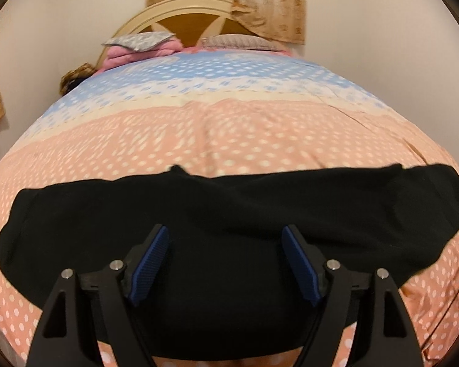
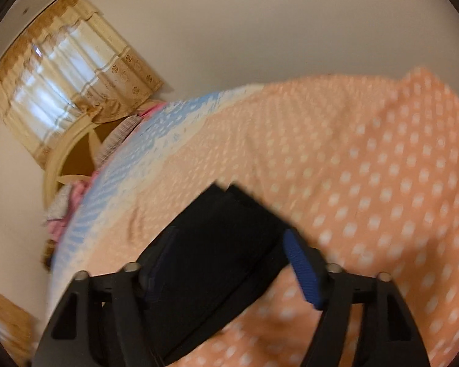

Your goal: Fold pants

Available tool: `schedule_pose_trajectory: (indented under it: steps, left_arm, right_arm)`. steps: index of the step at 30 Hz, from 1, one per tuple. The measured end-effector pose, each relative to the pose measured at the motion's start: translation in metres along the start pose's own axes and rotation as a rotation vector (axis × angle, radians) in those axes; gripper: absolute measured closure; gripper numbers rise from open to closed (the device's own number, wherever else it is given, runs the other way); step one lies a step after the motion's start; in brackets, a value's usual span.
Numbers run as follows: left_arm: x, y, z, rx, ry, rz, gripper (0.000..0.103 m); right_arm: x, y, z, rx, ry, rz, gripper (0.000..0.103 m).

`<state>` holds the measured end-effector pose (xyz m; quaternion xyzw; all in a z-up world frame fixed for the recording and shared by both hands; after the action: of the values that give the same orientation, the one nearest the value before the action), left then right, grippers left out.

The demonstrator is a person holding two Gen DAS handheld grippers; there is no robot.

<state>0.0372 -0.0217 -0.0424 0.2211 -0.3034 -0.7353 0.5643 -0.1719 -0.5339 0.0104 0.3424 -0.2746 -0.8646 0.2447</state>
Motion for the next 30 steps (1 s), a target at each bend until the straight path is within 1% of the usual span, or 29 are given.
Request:
schedule_pose_trajectory:
  steps: [2, 5, 6, 7, 8, 9, 10, 14, 15, 17, 19, 21, 22, 23, 25, 26, 27, 28, 29, 30]
  left_arm:
    - [0.002, -0.002, -0.006, -0.021, 0.001, -0.002, 0.024]
    - [0.001, -0.005, -0.013, -0.056, -0.009, 0.027, 0.024]
    - [0.0, -0.006, -0.014, -0.062, -0.015, 0.037, 0.024]
    - [-0.001, -0.006, -0.013, -0.062, -0.019, 0.045, 0.024]
    - [0.0, -0.006, -0.012, -0.06, -0.024, 0.042, 0.024]
    - [0.001, -0.006, -0.011, -0.06, -0.026, 0.034, 0.024]
    - [0.003, -0.006, -0.01, -0.059, -0.025, 0.023, 0.024]
    - [0.006, -0.006, -0.009, -0.059, -0.024, -0.008, 0.024]
    - [0.006, -0.006, -0.008, -0.061, -0.027, -0.009, 0.024]
    - [0.006, -0.004, -0.009, -0.069, -0.039, -0.008, 0.024]
    - [0.006, -0.003, -0.007, -0.068, -0.053, -0.007, 0.024]
    - [0.007, -0.003, -0.006, -0.063, -0.057, -0.013, 0.024]
    - [0.008, -0.003, -0.006, -0.063, -0.053, -0.021, 0.024]
    - [0.009, -0.003, -0.005, -0.061, -0.051, -0.027, 0.024]
    - [0.009, -0.003, -0.001, -0.049, -0.044, -0.041, 0.024]
    - [0.008, -0.002, 0.001, -0.041, -0.039, -0.046, 0.024]
    - [0.006, -0.001, 0.004, -0.033, -0.035, -0.049, 0.024]
    - [0.005, 0.0, 0.005, -0.022, -0.028, -0.051, 0.024]
    - [0.005, 0.001, 0.005, -0.014, -0.019, -0.05, 0.024]
    - [0.006, 0.001, 0.005, -0.01, -0.016, -0.05, 0.024]
  right_arm:
    - [-0.005, 0.01, -0.01, -0.007, -0.023, 0.07, 0.044]
    - [-0.011, 0.013, -0.031, -0.073, -0.045, 0.151, 0.044]
    - [-0.014, 0.011, -0.04, -0.104, -0.051, 0.181, 0.047]
    - [-0.017, 0.008, -0.048, -0.134, -0.071, 0.206, 0.071]
    - [-0.019, 0.005, -0.053, -0.155, -0.1, 0.223, 0.096]
    - [-0.02, 0.002, -0.056, -0.176, -0.109, 0.233, 0.096]
    - [-0.021, 0.001, -0.054, -0.172, -0.107, 0.232, 0.096]
    - [-0.023, 0.007, -0.039, -0.131, -0.103, 0.239, 0.096]
    - [-0.023, 0.009, -0.035, -0.121, -0.112, 0.24, 0.096]
    - [-0.019, 0.014, -0.023, -0.108, -0.16, 0.253, 0.096]
    - [-0.012, 0.015, -0.024, -0.133, -0.207, 0.248, 0.096]
    - [-0.003, 0.01, -0.043, -0.212, -0.24, 0.268, 0.096]
    - [-0.001, 0.006, -0.051, -0.218, -0.24, 0.297, 0.094]
    - [-0.004, 0.004, -0.053, -0.185, -0.239, 0.339, 0.088]
    - [-0.008, 0.005, -0.055, -0.2, -0.235, 0.367, 0.084]
    - [-0.008, 0.008, -0.051, -0.203, -0.23, 0.35, 0.084]
    - [-0.007, 0.01, -0.044, -0.186, -0.221, 0.319, 0.084]
    - [-0.006, 0.013, -0.029, -0.138, -0.207, 0.277, 0.084]
    - [-0.009, 0.014, -0.013, -0.07, -0.223, 0.258, 0.084]
    - [-0.018, 0.01, 0.004, 0.005, -0.259, 0.273, 0.083]
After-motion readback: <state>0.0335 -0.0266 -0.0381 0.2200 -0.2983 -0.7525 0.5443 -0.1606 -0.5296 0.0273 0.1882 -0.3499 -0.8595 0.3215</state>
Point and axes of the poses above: each gripper's, at about its wrist camera, not at the fingertips, and z roughly against the way its jaws point, x to its right, y to its top, the point moved 1 cm from there along -z, roughly the way its jaws point, and after that the axes turned 1 degree about -x, right-handed, at the moved point
